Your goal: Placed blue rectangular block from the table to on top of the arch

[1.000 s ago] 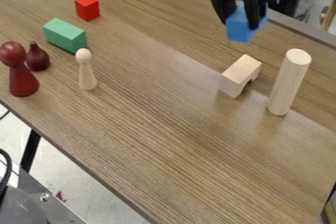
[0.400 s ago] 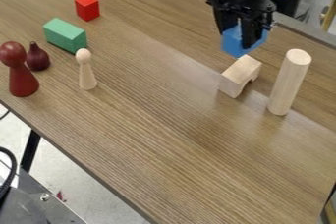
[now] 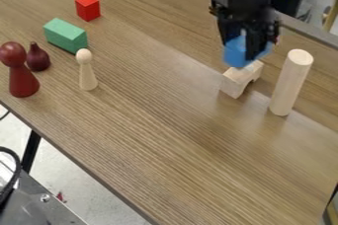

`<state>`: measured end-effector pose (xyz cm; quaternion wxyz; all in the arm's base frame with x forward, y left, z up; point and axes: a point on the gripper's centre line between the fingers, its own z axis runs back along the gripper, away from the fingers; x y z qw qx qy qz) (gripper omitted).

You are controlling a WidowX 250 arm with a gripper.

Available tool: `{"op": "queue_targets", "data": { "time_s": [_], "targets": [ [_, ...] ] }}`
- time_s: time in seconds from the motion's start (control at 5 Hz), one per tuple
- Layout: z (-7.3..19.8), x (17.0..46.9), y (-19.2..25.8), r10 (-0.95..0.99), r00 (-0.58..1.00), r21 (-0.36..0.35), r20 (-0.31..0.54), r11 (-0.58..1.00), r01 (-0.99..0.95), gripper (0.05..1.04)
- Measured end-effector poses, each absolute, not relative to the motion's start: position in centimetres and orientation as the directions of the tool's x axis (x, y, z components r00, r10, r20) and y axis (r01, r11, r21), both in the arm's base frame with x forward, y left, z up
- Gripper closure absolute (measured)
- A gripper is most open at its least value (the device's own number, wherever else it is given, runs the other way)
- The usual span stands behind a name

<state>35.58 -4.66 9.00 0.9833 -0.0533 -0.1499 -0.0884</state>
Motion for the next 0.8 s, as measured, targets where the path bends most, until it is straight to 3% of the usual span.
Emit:
{"op": "queue_targets", "data": {
  "time_s": [0.8],
  "targets": [
    [8.42,35.98,-5.19,-0.091,0.931,-0.044,0.352,0.993,0.114,0.529]
  ]
}}
